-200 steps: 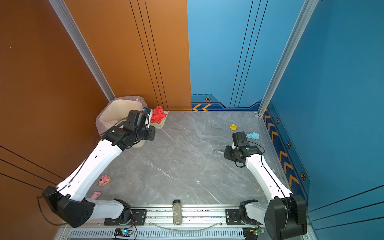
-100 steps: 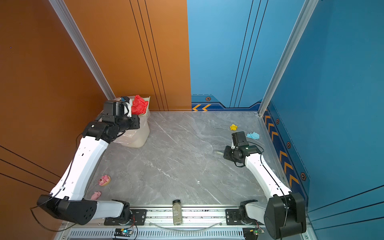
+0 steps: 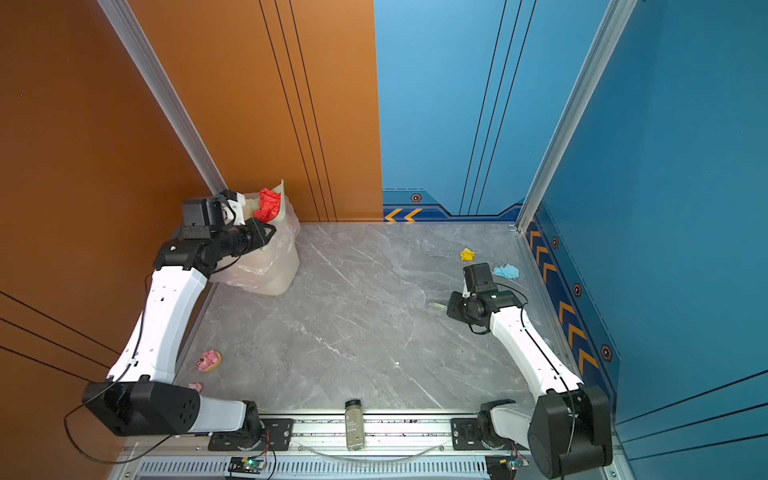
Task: Sweep away the paper scraps from the table
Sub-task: 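Tilt the dustpan over the white bin with the left gripper to dump the red paper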
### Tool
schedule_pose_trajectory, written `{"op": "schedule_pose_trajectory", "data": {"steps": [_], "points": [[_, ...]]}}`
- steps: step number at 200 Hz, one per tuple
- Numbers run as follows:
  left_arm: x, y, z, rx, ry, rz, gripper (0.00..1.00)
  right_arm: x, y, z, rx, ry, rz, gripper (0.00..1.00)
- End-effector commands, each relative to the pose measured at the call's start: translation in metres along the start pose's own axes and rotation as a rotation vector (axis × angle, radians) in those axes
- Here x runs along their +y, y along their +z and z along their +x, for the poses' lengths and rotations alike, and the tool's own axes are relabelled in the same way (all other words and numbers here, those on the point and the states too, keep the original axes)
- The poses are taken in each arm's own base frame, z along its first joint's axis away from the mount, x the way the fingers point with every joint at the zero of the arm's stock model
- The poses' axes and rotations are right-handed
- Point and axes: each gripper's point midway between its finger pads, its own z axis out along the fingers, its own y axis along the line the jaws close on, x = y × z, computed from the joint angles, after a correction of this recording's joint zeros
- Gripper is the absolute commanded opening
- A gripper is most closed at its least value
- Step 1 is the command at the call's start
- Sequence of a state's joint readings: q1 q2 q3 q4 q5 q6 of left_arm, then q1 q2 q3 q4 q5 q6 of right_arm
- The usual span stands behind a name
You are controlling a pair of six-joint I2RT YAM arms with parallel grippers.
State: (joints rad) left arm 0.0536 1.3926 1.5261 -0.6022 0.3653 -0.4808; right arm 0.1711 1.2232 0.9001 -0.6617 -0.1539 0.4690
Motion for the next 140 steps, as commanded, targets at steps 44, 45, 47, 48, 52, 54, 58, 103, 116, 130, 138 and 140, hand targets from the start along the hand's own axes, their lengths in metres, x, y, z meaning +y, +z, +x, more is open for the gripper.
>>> {"op": "schedule_pose_trajectory", "data": {"steps": [44,45,47,48,52,54,58,103,116,130,138,140], "points": [[-0.02,-0.021,-0.031,-0.1,-0.196,0.248,0.0,0.007,-0.007,-0.009,-0.026,-0.009,-0.012,0.0],[-0.02,-0.021,-0.031,-0.101,-0.201,0.25,0.0,0.006,-0.007,-0.009,-0.025,-0.008,-0.011,0.0],[-0.02,-0.022,-0.031,-0.101,-0.206,0.256,0.0,0.007,-0.007,-0.009,-0.025,-0.008,-0.011,0.0],[-0.02,-0.022,-0.032,-0.102,-0.209,0.257,0.0,0.006,-0.007,-0.009,-0.024,-0.008,-0.01,0.0],[-0.02,-0.024,-0.033,-0.105,-0.219,0.267,0.0,0.007,-0.007,-0.008,-0.023,-0.008,-0.011,0.0],[-0.02,-0.024,-0.034,-0.104,-0.224,0.27,0.0,0.007,-0.007,-0.008,-0.023,-0.008,-0.011,0.0],[-0.019,-0.026,-0.036,-0.108,-0.232,0.277,0.0,0.007,-0.007,-0.008,-0.023,-0.008,-0.013,0.0],[-0.012,-0.031,-0.042,-0.1,-0.337,0.345,0.0,0.008,-0.005,-0.008,-0.021,-0.008,-0.018,0.0],[-0.011,-0.032,-0.048,-0.105,-0.372,0.398,0.0,0.008,-0.004,-0.008,-0.018,-0.008,-0.022,0.0],[-0.01,-0.031,-0.05,-0.097,-0.406,0.434,0.0,0.01,-0.003,-0.008,-0.013,-0.008,-0.027,0.0],[-0.01,-0.031,-0.05,-0.093,-0.418,0.447,0.0,0.01,-0.003,-0.008,-0.012,-0.01,-0.029,0.0],[-0.01,-0.031,-0.05,-0.092,-0.42,0.449,0.0,0.01,-0.003,-0.008,-0.012,-0.01,-0.03,0.0]]}}
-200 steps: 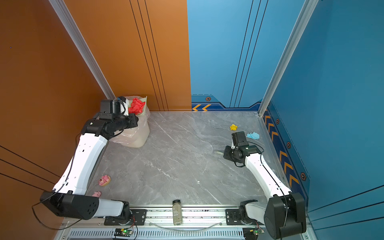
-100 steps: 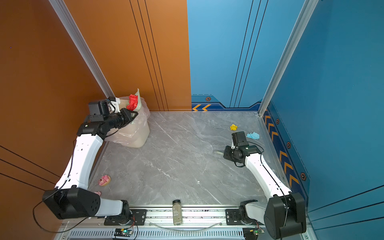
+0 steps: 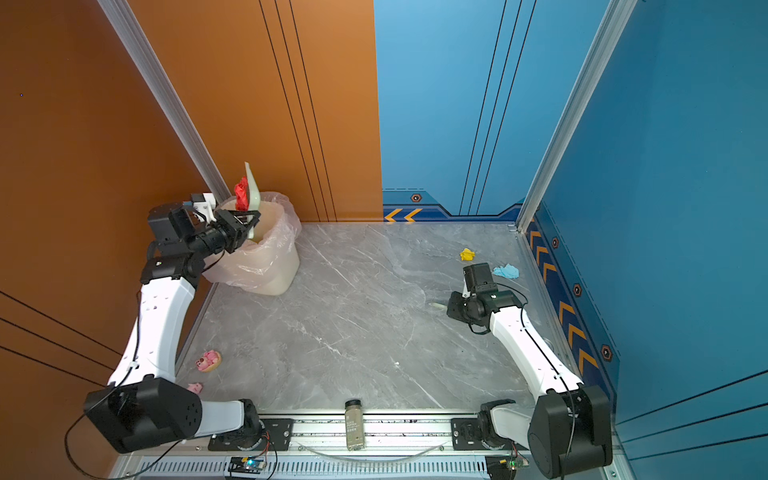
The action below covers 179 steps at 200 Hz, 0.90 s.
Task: Sweep away the paper scraps from the table
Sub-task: 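Tilt the dustpan over the white bin with the left gripper to dump the red paper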
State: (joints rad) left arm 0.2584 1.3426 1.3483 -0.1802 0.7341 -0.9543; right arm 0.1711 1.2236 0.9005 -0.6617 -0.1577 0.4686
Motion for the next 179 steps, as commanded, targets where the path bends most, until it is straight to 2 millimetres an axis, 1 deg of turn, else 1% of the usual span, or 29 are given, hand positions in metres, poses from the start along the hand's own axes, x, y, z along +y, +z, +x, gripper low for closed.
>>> {"op": "schedule_pose_trajectory", "data": {"steps": [1,45,79,100,133,179], "points": [[-0.017,-0.002,-0.002,0.026,-0.045,0.116,0.0,0.01,-0.003,-0.008,-0.014,-0.01,-0.026,0.0],[-0.022,-0.007,-0.008,0.02,-0.096,0.165,0.0,0.011,-0.002,-0.009,-0.015,-0.009,-0.029,0.0],[-0.031,-0.004,-0.009,0.043,-0.169,0.267,0.0,0.011,-0.002,-0.008,-0.011,-0.012,-0.031,0.0],[-0.026,-0.001,-0.008,0.058,-0.191,0.271,0.0,0.011,-0.001,-0.008,-0.009,-0.013,-0.031,0.0],[-0.022,-0.003,-0.009,0.048,-0.199,0.265,0.0,0.011,-0.002,-0.008,-0.011,-0.015,-0.031,0.0],[-0.025,-0.007,-0.012,0.041,-0.187,0.269,0.0,0.01,-0.001,-0.007,-0.008,-0.015,-0.027,0.0]]}}
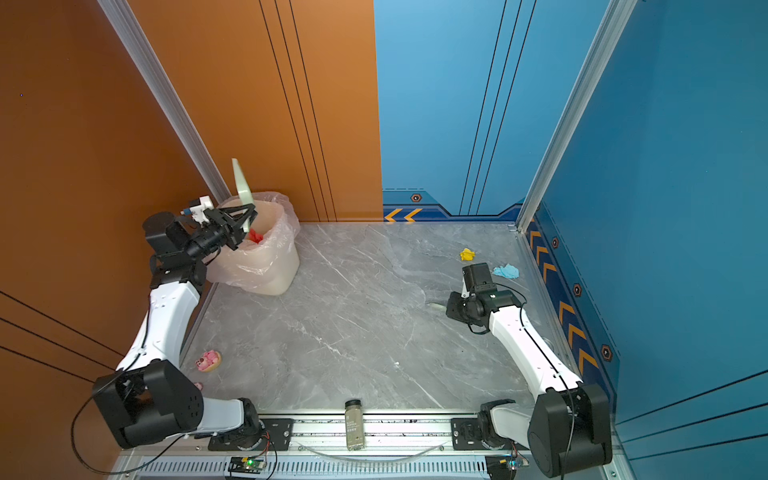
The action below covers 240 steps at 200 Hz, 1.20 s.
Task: Sweep away the paper scraps from the table
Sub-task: 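Tilt the dustpan over the white bin with the left gripper to dump the red paper, then lower the empty dustpan with the left gripper while the right brush nears the yellow scraps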
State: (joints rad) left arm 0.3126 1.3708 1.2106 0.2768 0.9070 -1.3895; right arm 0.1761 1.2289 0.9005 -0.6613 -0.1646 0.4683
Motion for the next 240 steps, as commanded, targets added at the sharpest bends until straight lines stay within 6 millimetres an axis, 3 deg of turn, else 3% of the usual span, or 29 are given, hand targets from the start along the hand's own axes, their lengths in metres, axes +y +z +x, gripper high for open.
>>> {"op": "schedule_pose_trajectory", "data": {"steps": [1,69,114,179,240], "points": [[-0.012,-0.004,0.003,0.02,0.036,0.033,0.0,0.008,-0.002,-0.009,-0.017,-0.01,-0.021,0.0],[-0.015,-0.01,0.004,0.003,0.099,-0.003,0.0,0.006,-0.006,-0.008,-0.025,-0.01,-0.014,0.0],[-0.026,-0.02,0.02,-0.031,0.312,-0.155,0.0,0.005,-0.012,-0.011,-0.042,-0.006,-0.006,0.0],[-0.012,-0.022,0.062,-0.062,0.687,-0.471,0.0,-0.017,-0.043,-0.024,-0.129,-0.003,0.141,0.0],[0.028,0.016,0.126,0.071,1.005,-0.665,0.0,-0.063,-0.062,-0.022,-0.159,0.049,0.369,0.0]]}}
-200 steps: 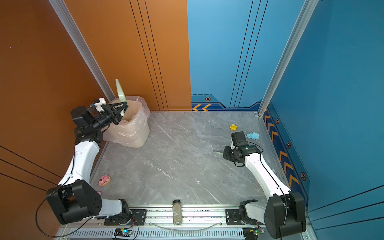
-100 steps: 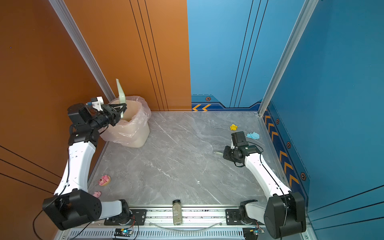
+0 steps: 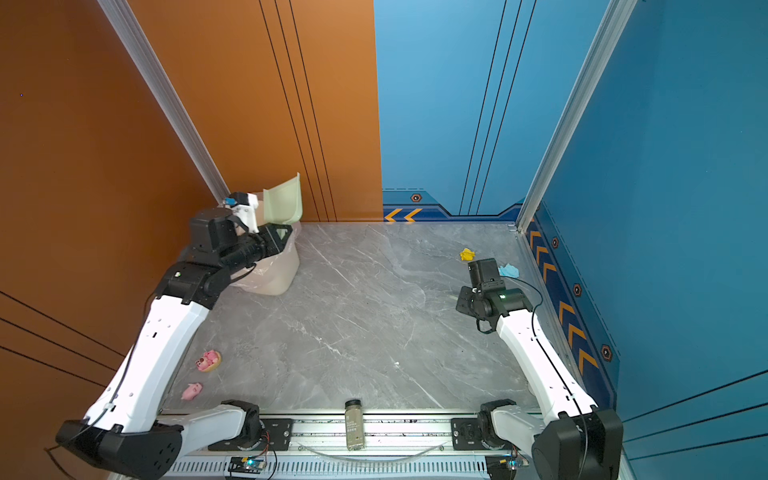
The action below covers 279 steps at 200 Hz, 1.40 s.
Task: Sweep away the paper scraps from the table
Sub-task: 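Lower the empty dustpan with the left gripper while the right brush nears the yellow scraps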
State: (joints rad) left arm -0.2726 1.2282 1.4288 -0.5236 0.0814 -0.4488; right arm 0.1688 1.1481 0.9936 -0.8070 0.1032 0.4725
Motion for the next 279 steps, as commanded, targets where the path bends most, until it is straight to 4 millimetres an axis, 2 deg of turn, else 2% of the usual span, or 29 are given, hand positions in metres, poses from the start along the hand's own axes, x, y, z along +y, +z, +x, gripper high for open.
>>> {"op": "schedule_pose_trajectory", "data": {"steps": [1,26,61,101,129,182,201,231,246,279], "points": [[0.014,0.013,0.02,0.027,0.189,-0.173,0.0,-0.031,-0.008,0.001,-0.007,0.029,0.146,0.0],[-0.006,0.033,0.052,0.099,0.332,-0.172,0.0,-0.046,-0.005,0.004,0.017,0.036,0.206,0.0],[-0.024,0.059,0.105,0.224,0.463,-0.149,0.0,-0.059,0.002,0.006,0.049,0.04,0.246,0.0],[-0.019,0.079,0.158,0.354,0.49,-0.154,0.0,-0.058,0.019,0.011,0.133,-0.026,0.235,0.0],[-0.017,0.085,0.184,0.414,0.519,-0.155,0.0,-0.054,0.032,0.007,0.164,-0.049,0.22,0.0],[-0.018,0.09,0.214,0.486,0.511,-0.146,0.0,-0.049,0.067,-0.03,0.151,-0.034,0.222,0.0],[-0.021,0.091,0.222,0.507,0.519,-0.132,0.0,-0.041,0.082,-0.049,0.14,-0.043,0.201,0.0],[-0.026,0.091,0.234,0.532,0.553,-0.119,0.0,-0.023,0.107,-0.079,0.119,-0.054,0.155,0.0],[-0.029,0.092,0.241,0.544,0.574,-0.112,0.0,-0.007,0.115,-0.093,0.11,-0.045,0.095,0.0],[-0.035,0.097,0.263,0.592,0.663,-0.096,0.0,0.031,0.114,-0.114,0.086,-0.048,-0.023,0.0]]}}
